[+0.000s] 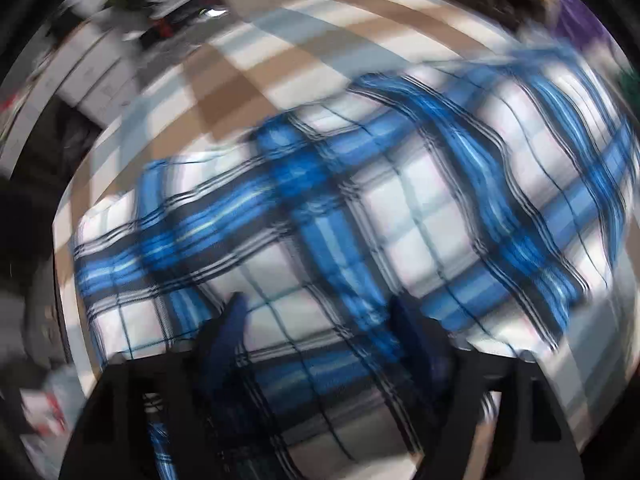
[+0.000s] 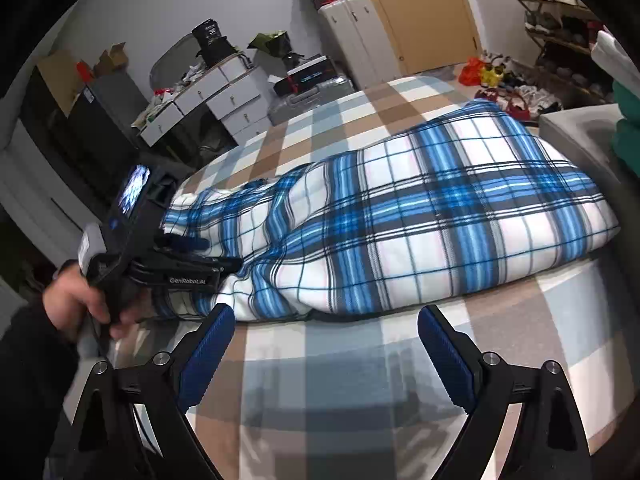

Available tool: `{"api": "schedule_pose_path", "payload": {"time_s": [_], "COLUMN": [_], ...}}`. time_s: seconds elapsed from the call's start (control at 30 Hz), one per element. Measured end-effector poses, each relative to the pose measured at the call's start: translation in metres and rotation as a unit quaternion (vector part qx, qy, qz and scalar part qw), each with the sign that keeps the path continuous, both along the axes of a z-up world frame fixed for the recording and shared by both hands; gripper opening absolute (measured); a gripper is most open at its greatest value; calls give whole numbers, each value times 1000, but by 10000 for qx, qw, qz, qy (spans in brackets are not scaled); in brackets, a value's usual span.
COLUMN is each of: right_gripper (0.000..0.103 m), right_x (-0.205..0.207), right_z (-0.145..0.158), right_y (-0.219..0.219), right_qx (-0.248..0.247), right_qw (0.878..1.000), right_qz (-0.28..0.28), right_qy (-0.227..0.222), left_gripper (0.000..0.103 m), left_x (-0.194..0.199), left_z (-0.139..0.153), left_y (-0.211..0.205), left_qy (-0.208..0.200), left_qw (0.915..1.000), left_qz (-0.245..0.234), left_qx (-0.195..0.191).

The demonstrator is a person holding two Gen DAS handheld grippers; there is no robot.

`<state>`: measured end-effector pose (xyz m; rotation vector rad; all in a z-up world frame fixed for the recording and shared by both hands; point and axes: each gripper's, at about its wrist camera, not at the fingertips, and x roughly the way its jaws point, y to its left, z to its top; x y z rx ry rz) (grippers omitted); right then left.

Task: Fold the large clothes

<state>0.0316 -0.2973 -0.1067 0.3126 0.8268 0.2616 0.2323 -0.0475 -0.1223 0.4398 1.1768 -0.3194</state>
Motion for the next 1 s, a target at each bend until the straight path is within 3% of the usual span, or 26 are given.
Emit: {"api": "schedule_pose_path", "payload": {"time_s": [0.1, 0.23, 0.3, 0.37, 0.5, 0.6, 0.7, 0.77, 0.83, 0.93, 0.97, 1.0], "right_gripper": [94, 94, 94, 94, 94, 94, 94, 94, 94, 94, 94, 94], "right_x": [0, 1, 1, 2, 2, 0, -1, 0, 1, 0, -1, -2], "right_z": [0, 1, 1, 2, 1, 2, 2, 1, 0, -2, -2, -1], "right_y": [-5, -12, -14, -14, -12, -14, -18, -20, -22, -25, -26, -26], "right_qx": [-20, 26, 51, 42, -56, -155, -181, -146, -119, -28, -12, -10], "right_qw": [9999, 9998, 9997, 9997, 9997, 9995, 9991, 9988, 9986, 9981, 9978, 9977], "right_qz": [-116, -209, -244, -232, -214, -273, -370, -457, -519, -621, -664, -678], "right_qy": [-10, -24, -34, -39, -47, -102, -123, -98, -53, -8, -4, -10], "left_gripper": [79, 80, 80, 80, 82, 80, 80, 80, 80, 80, 80, 80], "left_x": [6, -8, -15, -18, -17, -24, -36, -45, -55, -69, -73, -74], "left_z": [8, 41, 35, 10, 4, 26, 42, 48, 51, 43, 40, 36], "left_y": [5, 9, 11, 13, 37, 49, 61, 74, 90, 101, 101, 99], "left_qy": [174, -119, -193, -8, 21, -222, -524, -523, -392, -670, -840, -895], "left_qw": [9990, 9965, 9969, 9986, 9942, 9899, 9873, 9801, 9582, 9352, 9313, 9348], "left_qz": [314, 352, 340, 320, 621, 813, 965, 1391, 1947, 2518, 2557, 2488], "left_qx": [-263, -743, -676, -427, -876, -1140, -1147, -1314, -2058, -2398, -2453, -2372]}}
